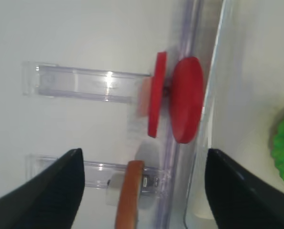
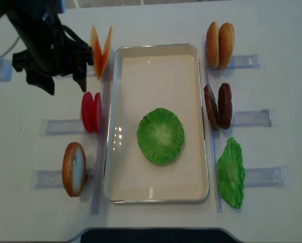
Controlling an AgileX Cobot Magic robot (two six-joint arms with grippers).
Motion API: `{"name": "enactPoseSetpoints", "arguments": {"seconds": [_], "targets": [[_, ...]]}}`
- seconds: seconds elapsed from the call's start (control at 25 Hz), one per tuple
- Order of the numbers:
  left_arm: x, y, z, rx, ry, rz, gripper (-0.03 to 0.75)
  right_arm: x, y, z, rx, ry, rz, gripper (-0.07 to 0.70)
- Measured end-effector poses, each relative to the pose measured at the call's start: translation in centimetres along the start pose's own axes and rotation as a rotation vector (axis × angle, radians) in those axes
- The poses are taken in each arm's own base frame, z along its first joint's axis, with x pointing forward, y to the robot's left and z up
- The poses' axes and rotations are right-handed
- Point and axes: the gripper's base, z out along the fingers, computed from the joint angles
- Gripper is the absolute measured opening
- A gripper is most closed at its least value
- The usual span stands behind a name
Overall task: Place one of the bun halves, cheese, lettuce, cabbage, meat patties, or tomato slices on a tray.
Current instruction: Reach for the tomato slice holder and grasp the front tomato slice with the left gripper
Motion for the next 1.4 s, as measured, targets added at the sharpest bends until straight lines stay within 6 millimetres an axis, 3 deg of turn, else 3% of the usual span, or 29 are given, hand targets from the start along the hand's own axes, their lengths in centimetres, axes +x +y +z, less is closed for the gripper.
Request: {"name": "enactPoseSetpoints", "arguments": {"seconds": [0.28, 1.4], "targets": [[0.7, -3.3, 1.4, 0.011, 0.018, 0.04, 0.597, 0.0, 0.0, 0.0, 0.0, 0.0, 0.0, 0.493], [-0.2, -5.4, 5.8, 0.003, 0.057, 0.061, 0.597, 0.0, 0.0, 0.0, 0.0, 0.0, 0.0, 0.493]]}}
